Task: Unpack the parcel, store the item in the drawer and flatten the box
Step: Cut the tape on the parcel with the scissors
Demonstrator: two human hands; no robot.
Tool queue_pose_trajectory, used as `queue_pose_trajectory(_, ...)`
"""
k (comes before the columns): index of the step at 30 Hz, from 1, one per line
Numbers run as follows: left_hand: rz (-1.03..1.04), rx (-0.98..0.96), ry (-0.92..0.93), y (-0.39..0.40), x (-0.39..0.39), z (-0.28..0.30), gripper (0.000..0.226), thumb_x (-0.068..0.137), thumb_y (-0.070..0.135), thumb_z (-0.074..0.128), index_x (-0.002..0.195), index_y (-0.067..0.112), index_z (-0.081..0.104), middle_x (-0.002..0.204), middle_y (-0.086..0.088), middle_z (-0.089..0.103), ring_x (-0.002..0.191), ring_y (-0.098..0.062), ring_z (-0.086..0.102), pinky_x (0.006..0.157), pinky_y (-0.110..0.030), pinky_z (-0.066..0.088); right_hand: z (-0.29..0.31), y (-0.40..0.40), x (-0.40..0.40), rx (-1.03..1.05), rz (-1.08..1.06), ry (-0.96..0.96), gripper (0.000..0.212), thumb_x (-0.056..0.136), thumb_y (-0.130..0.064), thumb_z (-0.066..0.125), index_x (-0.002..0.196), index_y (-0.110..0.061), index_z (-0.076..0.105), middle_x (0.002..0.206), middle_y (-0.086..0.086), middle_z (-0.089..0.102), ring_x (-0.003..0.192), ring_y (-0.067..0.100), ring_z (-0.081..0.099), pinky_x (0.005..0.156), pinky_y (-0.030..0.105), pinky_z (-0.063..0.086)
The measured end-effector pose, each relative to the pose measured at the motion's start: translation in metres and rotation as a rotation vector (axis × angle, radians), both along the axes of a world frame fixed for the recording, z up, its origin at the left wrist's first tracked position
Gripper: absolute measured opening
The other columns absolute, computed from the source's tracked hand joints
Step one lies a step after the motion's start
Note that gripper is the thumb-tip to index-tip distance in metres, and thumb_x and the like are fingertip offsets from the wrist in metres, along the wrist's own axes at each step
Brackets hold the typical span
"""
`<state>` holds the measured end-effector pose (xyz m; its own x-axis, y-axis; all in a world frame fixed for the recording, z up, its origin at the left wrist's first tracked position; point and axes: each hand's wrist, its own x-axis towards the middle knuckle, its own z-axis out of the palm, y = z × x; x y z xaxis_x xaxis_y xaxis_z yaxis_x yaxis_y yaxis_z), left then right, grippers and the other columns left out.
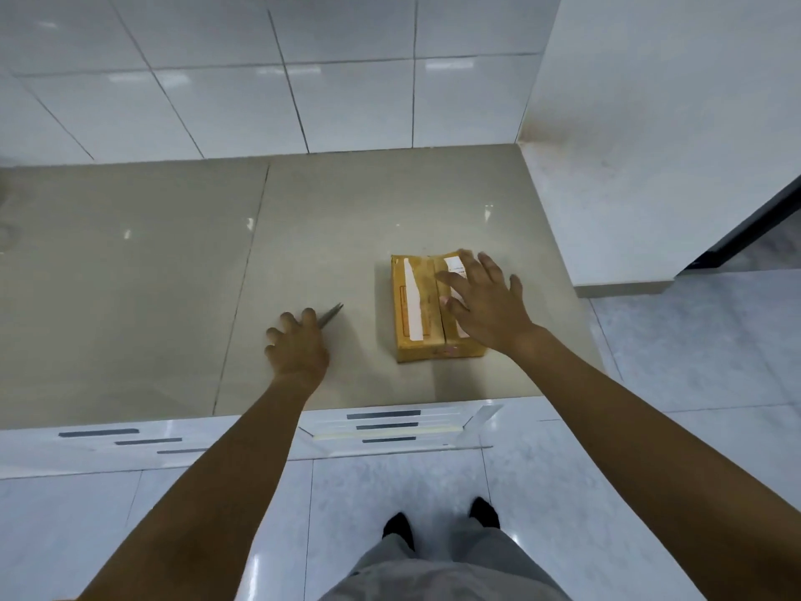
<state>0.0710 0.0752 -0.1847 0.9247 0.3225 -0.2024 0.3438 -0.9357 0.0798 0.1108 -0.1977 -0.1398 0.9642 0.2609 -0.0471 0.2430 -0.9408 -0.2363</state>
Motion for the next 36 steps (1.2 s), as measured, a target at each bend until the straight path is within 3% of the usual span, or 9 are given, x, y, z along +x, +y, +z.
queue_pose_trajectory(3,-0.091,-0.045,-0.047,0.001,-0.008,-0.001,0.032,0.084,-0.003,0.047,0.115,0.001,0.046,0.112,-0.025,0.050,0.095,-0.044,0.054,0.075,-0.045,0.045,-0.009,-0.003,0.003,0.027,0.041,0.093,0.045,0.097,-0.052,0.032,0.140,-0.041,0.034,0.162,-0.001,0.006,0.148,0.028,-0.002,0.109,0.070,0.014)
queue_pose_trajectory(5,-0.126,-0.201,-0.109,-0.001,-0.013,0.001,0.022,0.086,-0.001,0.046,0.106,0.000,0.055,0.102,-0.024,0.060,0.091,-0.043,0.058,0.074,-0.040,0.045,-0.018,-0.005,0.001,0.038,0.075,0.152,0.048,0.097,-0.053,0.030,0.144,-0.043,0.027,0.162,-0.001,0.002,0.148,0.028,-0.005,0.110,0.069,0.013)
queue_pose_trajectory(8,-0.313,-0.377,-0.179,-0.005,-0.028,0.014,0.025,0.094,0.008,0.047,0.111,0.014,0.064,0.103,-0.004,0.068,0.093,-0.025,0.063,0.075,-0.030,0.044,-0.025,-0.007,-0.004,0.035,0.110,0.174,0.051,0.099,-0.051,0.028,0.148,-0.041,0.017,0.163,0.000,0.000,0.148,0.028,-0.008,0.113,0.065,0.014)
queue_pose_trajectory(10,-0.563,-0.379,-0.209,-0.007,-0.039,0.024,0.024,0.097,0.014,0.048,0.117,0.020,0.061,0.099,0.005,0.068,0.083,-0.016,0.064,0.070,-0.026,0.047,-0.025,-0.008,-0.003,0.026,0.130,0.161,0.051,0.100,-0.049,0.027,0.149,-0.039,0.016,0.163,0.002,0.001,0.149,0.028,-0.007,0.115,0.062,0.016)
queue_pose_trajectory(13,-0.731,-0.296,-0.131,-0.013,-0.050,0.032,0.010,0.098,0.024,0.050,0.104,0.019,0.055,0.081,-0.001,0.068,0.067,-0.020,0.061,0.060,-0.031,0.049,-0.026,-0.008,0.001,0.006,0.144,0.162,0.052,0.100,-0.048,0.026,0.150,-0.037,0.015,0.163,0.003,0.001,0.149,0.029,-0.007,0.116,0.059,0.016)
queue_pose_trajectory(21,-0.641,-0.115,0.012,-0.030,-0.031,0.037,0.031,0.098,0.037,0.050,0.096,0.013,0.069,0.085,-0.006,0.070,0.070,-0.019,0.056,0.061,-0.027,0.041,-0.030,-0.009,0.009,-0.032,0.200,0.237,0.053,0.102,-0.044,0.023,0.152,-0.033,0.009,0.163,0.002,-0.001,0.148,0.030,-0.013,0.119,0.053,0.010)
queue_pose_trajectory(28,-0.574,-0.294,0.126,-0.012,-0.028,0.049,0.027,0.093,0.032,0.060,0.066,0.025,0.061,0.062,0.013,0.059,0.054,-0.003,0.052,0.054,-0.021,0.036,-0.034,-0.011,0.012,0.034,0.189,0.276,0.053,0.102,-0.041,0.028,0.152,-0.033,0.011,0.162,0.005,-0.007,0.147,0.028,-0.019,0.120,0.052,0.005)
queue_pose_trajectory(31,-0.594,-0.308,0.119,-0.010,-0.023,0.049,0.025,0.093,0.031,0.060,0.070,0.022,0.064,0.061,0.015,0.057,0.056,-0.002,0.052,0.054,-0.019,0.034,-0.035,-0.009,0.011,0.060,0.161,0.277,0.052,0.102,-0.041,0.029,0.151,-0.035,0.014,0.162,0.005,-0.008,0.147,0.028,-0.019,0.120,0.053,0.005)
queue_pose_trajectory(36,-0.655,-0.348,0.109,-0.034,-0.013,0.043,0.025,0.095,0.030,0.057,0.084,0.012,0.072,0.075,0.001,0.067,0.062,-0.009,0.054,0.063,-0.028,0.044,-0.034,-0.008,0.010,0.038,0.154,0.268,0.052,0.102,-0.041,0.029,0.151,-0.034,0.013,0.162,0.005,-0.008,0.147,0.028,-0.018,0.120,0.053,0.007)
